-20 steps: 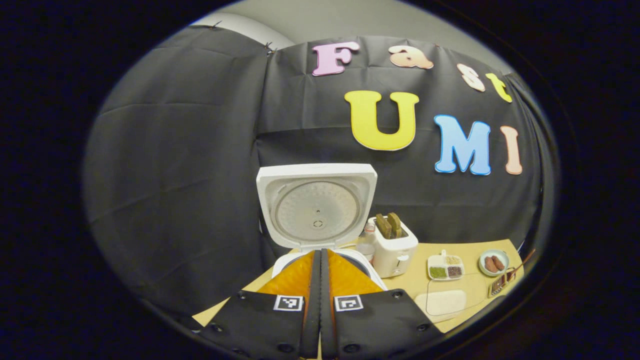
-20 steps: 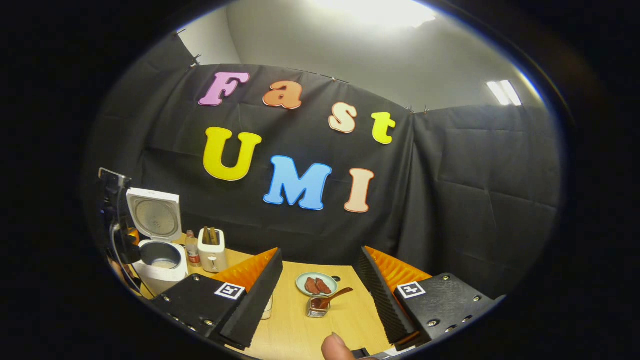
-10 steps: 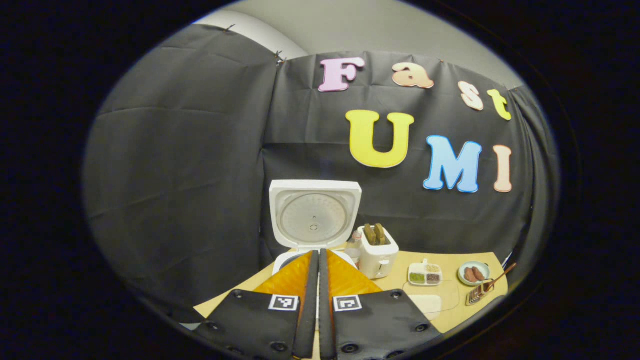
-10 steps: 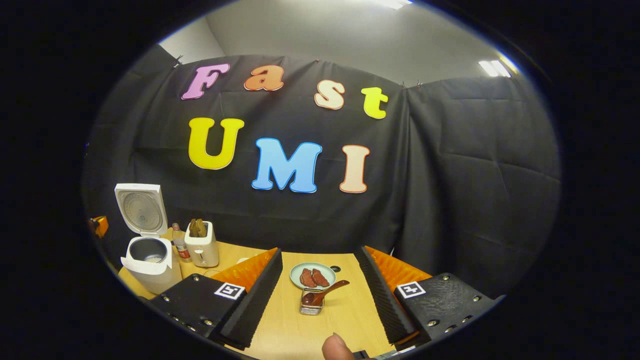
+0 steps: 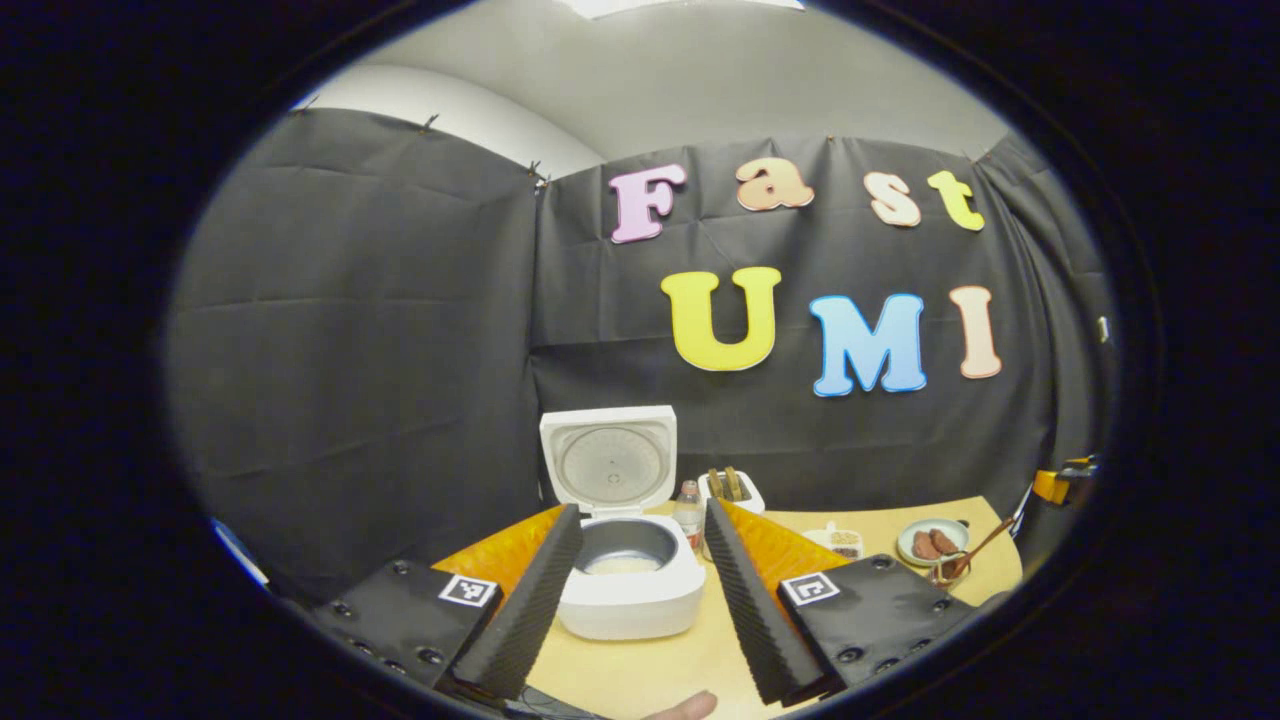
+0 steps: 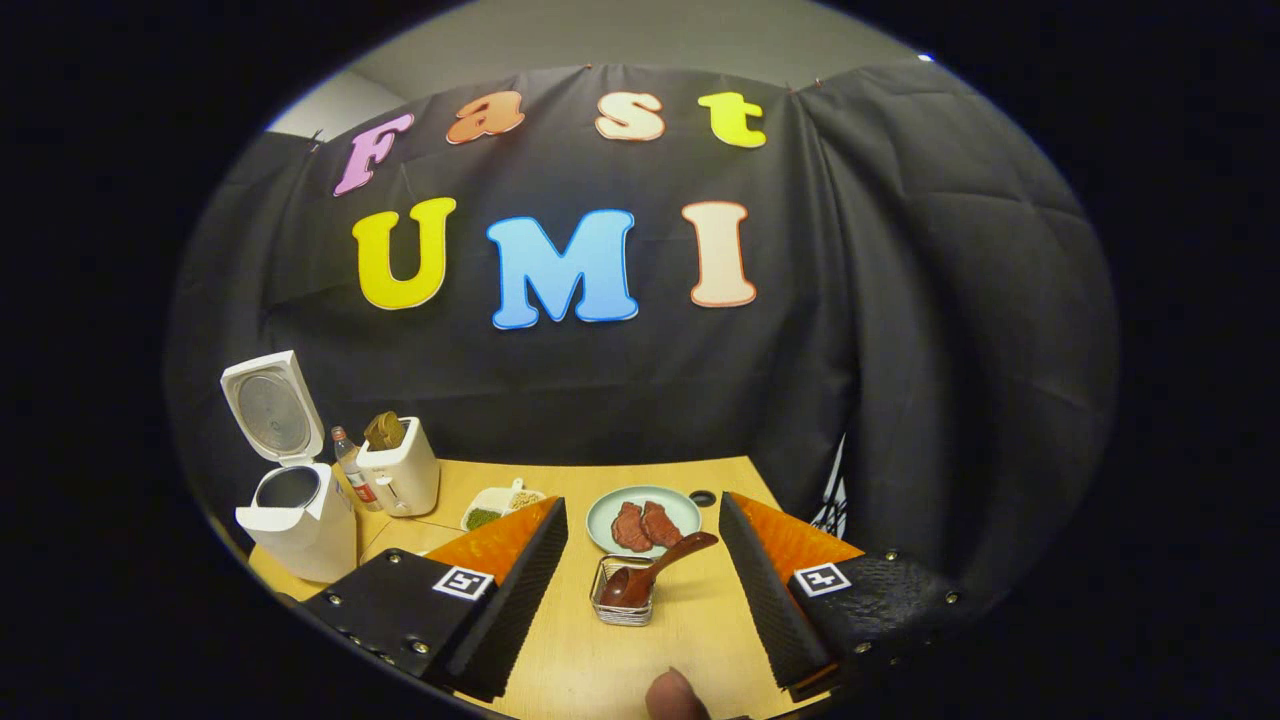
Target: Close the left gripper, press the button to open the rice cooker; take a wooden spoon from the chopstick holder with the right hand, scoop a spoonful of rice and pour it into the rice cooker, then put the wooden spoon back into the chopstick holder.
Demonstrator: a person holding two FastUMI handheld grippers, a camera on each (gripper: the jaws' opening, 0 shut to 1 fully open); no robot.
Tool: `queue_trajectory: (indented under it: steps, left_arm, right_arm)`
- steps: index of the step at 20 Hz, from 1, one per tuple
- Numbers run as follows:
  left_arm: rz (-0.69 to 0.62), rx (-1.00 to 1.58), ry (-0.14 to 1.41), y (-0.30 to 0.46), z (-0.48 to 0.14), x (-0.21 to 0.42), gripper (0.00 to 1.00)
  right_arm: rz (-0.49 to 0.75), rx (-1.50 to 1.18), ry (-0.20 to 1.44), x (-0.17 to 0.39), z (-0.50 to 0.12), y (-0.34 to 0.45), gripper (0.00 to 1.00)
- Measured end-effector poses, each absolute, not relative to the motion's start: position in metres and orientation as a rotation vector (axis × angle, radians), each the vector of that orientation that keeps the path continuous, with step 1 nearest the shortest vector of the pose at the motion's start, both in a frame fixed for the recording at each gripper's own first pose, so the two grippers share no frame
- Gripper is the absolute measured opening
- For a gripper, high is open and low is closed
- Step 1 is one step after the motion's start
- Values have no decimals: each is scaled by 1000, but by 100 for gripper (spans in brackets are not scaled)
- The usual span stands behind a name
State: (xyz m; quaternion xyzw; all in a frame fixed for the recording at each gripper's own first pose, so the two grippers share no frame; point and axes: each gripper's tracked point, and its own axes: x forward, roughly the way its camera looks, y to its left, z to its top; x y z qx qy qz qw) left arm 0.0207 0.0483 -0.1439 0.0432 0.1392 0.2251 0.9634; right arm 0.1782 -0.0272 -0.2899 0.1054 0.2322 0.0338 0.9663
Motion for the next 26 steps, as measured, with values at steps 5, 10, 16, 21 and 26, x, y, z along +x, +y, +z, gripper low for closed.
queue_trajectory:
  steps: [5, 10, 16, 21, 26]
  left_arm:
    - [468, 100, 331, 10, -144, 0, 92]
    - [472, 128, 368, -7, -137, -4, 93]
    - [442, 174, 419, -24, -139, -11, 93]
    - [458, 176, 451, -25, -149, -18, 93]
    - [475, 175, 445, -23, -145, -22, 92]
  right_arm:
    - [78, 243, 542, 199, -359, -36, 93]
    - [75, 314, 667, 222, -440, -30, 93]
    - [80, 469, 736, 256, -491, -13, 76]
    - [63, 567, 764, 268, -497, -8, 36]
    - [92, 621, 768, 268, -490, 0, 19]
